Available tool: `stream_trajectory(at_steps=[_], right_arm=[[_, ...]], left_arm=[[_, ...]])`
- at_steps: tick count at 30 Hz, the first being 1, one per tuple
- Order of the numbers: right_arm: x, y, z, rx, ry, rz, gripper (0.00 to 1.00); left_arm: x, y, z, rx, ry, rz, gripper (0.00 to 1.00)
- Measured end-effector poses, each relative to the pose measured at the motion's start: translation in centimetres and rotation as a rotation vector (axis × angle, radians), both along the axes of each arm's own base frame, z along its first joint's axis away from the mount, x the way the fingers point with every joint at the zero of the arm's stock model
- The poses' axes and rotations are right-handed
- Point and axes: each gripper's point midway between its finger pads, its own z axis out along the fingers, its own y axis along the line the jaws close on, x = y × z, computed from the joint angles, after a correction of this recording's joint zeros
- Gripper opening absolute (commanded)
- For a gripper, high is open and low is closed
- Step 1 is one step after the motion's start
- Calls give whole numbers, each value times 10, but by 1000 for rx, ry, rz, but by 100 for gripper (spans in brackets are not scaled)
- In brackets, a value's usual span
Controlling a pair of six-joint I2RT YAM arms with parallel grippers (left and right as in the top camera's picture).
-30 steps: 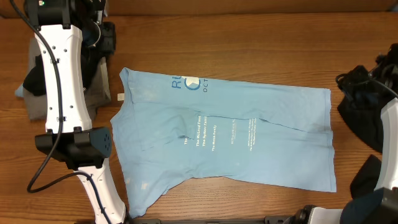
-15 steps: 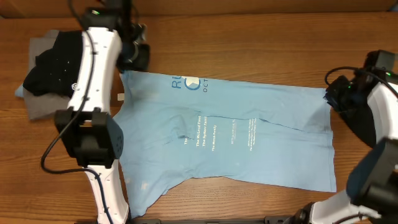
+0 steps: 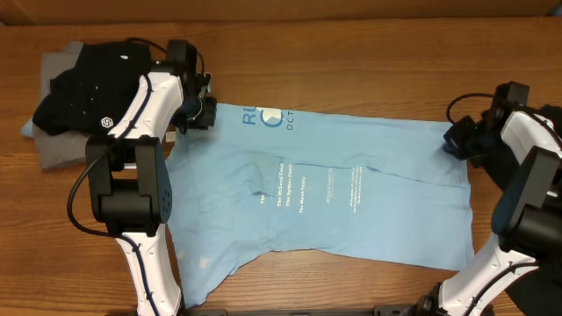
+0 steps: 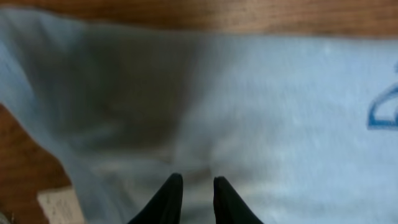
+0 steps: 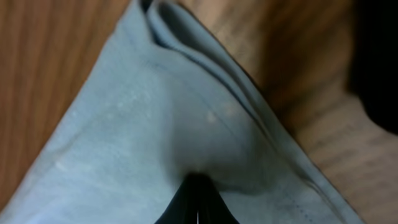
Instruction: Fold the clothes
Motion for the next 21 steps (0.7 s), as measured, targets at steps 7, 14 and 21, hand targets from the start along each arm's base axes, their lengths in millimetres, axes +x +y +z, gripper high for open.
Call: stream_trajectory(at_steps=[7, 14, 21], right_arm=[[58, -5, -3, 28, -183, -96, 4], [104, -6, -2, 28, -355, -109, 5], [115, 3, 8, 93, -413, -28, 23]], left_arm=[[27, -2, -13, -8, -150, 4, 32], [50, -2, -12, -52, -261, 110, 40], [57, -7, -9, -101, -287, 146, 66]])
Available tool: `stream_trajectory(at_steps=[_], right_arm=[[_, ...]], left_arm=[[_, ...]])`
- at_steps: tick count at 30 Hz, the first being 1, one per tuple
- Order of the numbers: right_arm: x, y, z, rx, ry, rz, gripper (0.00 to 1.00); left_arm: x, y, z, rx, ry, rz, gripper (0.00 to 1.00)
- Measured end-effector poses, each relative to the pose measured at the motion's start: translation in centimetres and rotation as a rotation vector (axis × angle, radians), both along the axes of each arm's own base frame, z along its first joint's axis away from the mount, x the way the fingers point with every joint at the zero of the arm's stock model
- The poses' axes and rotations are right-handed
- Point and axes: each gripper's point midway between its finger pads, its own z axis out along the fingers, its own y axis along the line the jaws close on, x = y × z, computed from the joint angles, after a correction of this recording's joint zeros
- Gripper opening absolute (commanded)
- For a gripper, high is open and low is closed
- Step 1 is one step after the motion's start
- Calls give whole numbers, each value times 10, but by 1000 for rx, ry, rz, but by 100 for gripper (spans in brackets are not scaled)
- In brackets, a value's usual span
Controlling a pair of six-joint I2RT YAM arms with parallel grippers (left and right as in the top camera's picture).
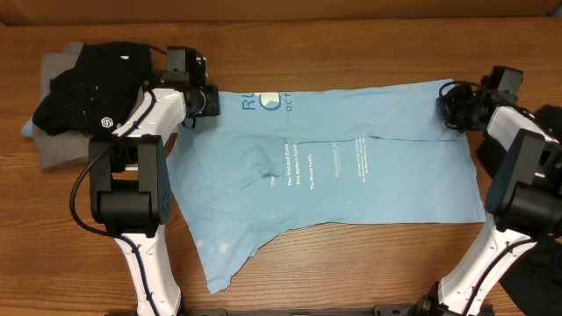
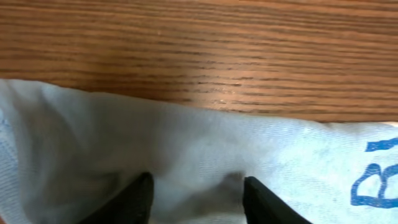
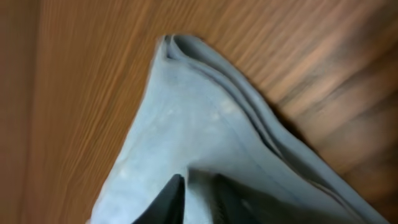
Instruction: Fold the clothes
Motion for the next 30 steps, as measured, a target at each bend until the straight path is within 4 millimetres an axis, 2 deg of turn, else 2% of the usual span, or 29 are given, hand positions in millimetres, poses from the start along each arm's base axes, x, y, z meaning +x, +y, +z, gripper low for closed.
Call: stream_trajectory(at_steps=[3, 5, 7, 9, 11, 15, 17, 19, 22, 24, 26, 30], right_arm=[[-7, 10, 3, 27, 9, 74, 26], [-15, 17, 7, 35, 27, 111, 28], [-24, 22, 25, 28, 27, 150, 29], [-28, 24, 53, 6, -4, 176, 29], [-33, 26, 99, -35, -72, 194, 30], [-56, 36, 199, -123, -228, 217, 32], [-73, 43, 240, -161, -296, 226, 33], [-90, 49, 268, -186, -339, 229, 33], [-112, 56, 296, -213, -381, 229, 33], [-124, 61, 310, -225, -401, 227, 33], [-135, 65, 319, -232, -412, 225, 34], [-159, 73, 333, -242, -425, 226, 34]], left_arm=[[-4, -1, 3, -11, 35, 6, 69], [-9, 0, 11, -9, 78, 9, 64], [-9, 4, 29, -7, 105, 15, 56], [-5, 9, 55, -1, 112, 10, 47], [-2, 14, 89, 9, 101, -3, 42], [-10, 21, 160, 25, 51, -25, 43], [-20, 21, 200, 31, 4, -36, 42], [-34, 21, 238, 33, -50, -40, 42], [-64, 22, 278, 39, -88, -40, 38], [-88, 23, 293, 48, -76, -38, 37], [-109, 26, 299, 60, -45, -32, 34], [-142, 29, 294, 72, 57, -30, 31]])
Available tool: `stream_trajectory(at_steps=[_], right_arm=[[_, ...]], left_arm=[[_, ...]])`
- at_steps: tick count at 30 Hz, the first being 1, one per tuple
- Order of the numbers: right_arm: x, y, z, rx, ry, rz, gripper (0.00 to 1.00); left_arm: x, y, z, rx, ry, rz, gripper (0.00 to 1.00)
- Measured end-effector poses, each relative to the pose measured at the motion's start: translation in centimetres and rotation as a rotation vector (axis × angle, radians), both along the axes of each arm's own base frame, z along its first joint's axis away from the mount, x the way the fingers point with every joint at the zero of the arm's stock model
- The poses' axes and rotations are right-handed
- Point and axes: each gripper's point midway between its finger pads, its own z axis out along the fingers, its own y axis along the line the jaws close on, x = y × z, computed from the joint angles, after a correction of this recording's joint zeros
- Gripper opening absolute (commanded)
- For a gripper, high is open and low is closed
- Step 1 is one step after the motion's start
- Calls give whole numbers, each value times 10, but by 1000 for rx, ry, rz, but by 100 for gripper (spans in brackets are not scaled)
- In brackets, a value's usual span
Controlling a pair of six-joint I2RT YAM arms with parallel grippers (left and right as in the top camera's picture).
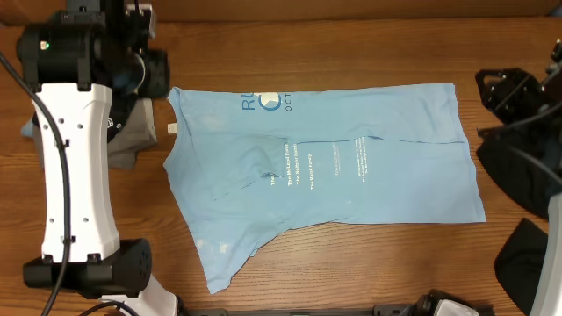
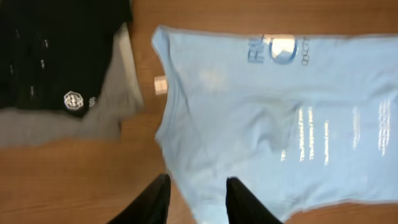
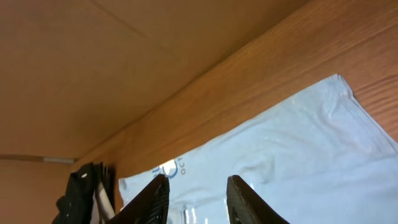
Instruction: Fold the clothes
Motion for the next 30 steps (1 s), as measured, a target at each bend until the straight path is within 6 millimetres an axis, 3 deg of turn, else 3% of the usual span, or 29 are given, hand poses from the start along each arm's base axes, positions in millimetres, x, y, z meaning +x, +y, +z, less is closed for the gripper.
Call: stream_trajectory(at_steps=[4, 8, 12, 16, 19, 21, 26, 30], right_arm=[[-21, 8, 8, -3, 0, 2, 36], [-39, 14, 6, 8, 33, 3, 48], [-56, 20, -16, 42, 153, 2, 49], [-69, 14, -46, 58, 316, -45, 63], [-73, 6, -73, 50, 439, -79, 64], [-74, 2, -94, 55, 522, -92, 63], [-68, -8, -146, 77, 686, -110, 59], [-66, -15, -170, 98, 744, -132, 61]], left_arm=[[-21, 2, -4, 8, 68, 3, 30], [-36, 2, 15, 8, 14, 3, 35], [-71, 3, 42, 16, -71, 8, 45], [-123, 7, 46, 32, -105, 21, 53], [-148, 8, 21, 33, -52, 30, 55], [-151, 8, -5, 28, 6, 41, 56], [-141, -2, -104, -30, 222, 48, 54], [-152, -14, -177, -103, 360, 58, 58]])
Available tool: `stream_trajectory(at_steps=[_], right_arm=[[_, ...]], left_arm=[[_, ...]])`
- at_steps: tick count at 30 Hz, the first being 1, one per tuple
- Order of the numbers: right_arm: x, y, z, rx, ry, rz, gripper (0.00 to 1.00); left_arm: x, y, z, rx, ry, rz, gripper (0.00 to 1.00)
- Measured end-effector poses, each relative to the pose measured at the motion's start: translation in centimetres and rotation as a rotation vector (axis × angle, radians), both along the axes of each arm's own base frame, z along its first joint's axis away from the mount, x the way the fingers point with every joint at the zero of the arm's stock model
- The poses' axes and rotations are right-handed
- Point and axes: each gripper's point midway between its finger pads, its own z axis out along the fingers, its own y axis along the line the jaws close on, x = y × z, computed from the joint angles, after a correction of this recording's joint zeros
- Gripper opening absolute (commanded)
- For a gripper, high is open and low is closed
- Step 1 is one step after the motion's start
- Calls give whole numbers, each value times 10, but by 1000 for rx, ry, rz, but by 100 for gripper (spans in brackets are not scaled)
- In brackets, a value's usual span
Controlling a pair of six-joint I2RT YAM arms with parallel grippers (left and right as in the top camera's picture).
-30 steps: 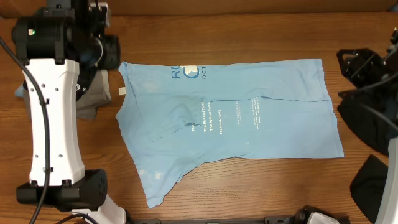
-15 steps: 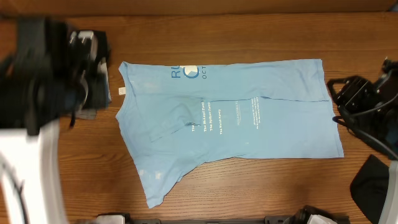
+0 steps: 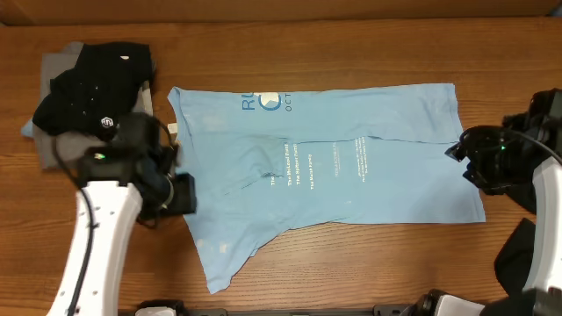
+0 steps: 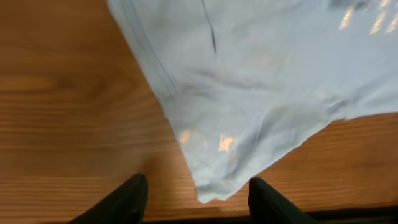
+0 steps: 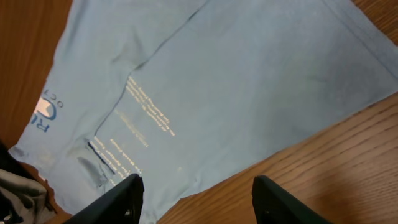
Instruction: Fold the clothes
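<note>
A light blue T-shirt (image 3: 351,175) with white and blue print lies spread flat across the table, one sleeve pointing at the front edge. My left gripper (image 3: 180,197) hovers at the shirt's left edge, open. In the left wrist view the gripper (image 4: 196,202) has the sleeve tip (image 4: 211,180) between its wide-apart fingers, above the wood. My right gripper (image 3: 464,158) is open by the shirt's right edge. In the right wrist view it (image 5: 202,202) looks down on the shirt (image 5: 217,93) from above, nothing held.
A black garment (image 3: 92,92) lies on a grey one (image 3: 57,145) at the far left corner. More dark cloth (image 3: 525,259) sits at the right front edge. A white tag (image 3: 172,129) lies by the shirt's left shoulder.
Both arms have come down from high above the table. The left gripper now sits low at the shirt's left side, the right one at its right edge. The shirt has not moved.
Both grippers were shut on the shirt's far corners while it lay skewed. Then the shirt sat farther back and flatter, with the jaws parting. Then both arms were raised clear, the shirt left flat. Now they hover open near its sides.
</note>
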Motion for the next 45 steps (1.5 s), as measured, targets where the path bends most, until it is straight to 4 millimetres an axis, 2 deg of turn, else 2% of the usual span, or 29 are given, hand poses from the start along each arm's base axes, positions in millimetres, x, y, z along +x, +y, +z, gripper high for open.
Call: stream_trajectory(at_steps=[4, 8, 12, 16, 22, 32, 38, 40, 42, 43, 45], right_arm=[[-3, -14, -18, -1, 13, -53, 64], [-13, -31, -36, 6, 36, -121, 66], [-24, -48, -51, 14, 54, -196, 67], [-30, -60, -58, 16, 56, -242, 67], [-25, -65, -58, 2, 30, -249, 68], [-22, -67, -58, -5, 16, -249, 68], [-20, -69, -57, -10, 6, -249, 69], [-20, -68, -57, -10, 7, -249, 69], [-20, -69, -57, -10, 6, -249, 68], [-20, -69, -57, -12, 4, -249, 68], [-20, -69, -57, -12, 4, -249, 68]], left_arm=[[-18, -9, -48, -56, 88, 34, 63], [-30, -20, -79, -119, 161, 86, 62], [-51, -29, -101, -168, 256, 133, 57], [-74, -34, -108, -191, 342, 170, 54], [-99, -37, -117, -196, 422, 214, 49], [-107, -34, -131, -176, 421, 248, 38], [-108, -34, -132, -164, 426, 252, 38], [-108, -35, -133, -154, 422, 240, 33], [-109, -37, -133, -138, 422, 229, 18], [-109, -39, -134, -135, 420, 219, 6], [-110, -43, -135, -129, 416, 195, 4]])
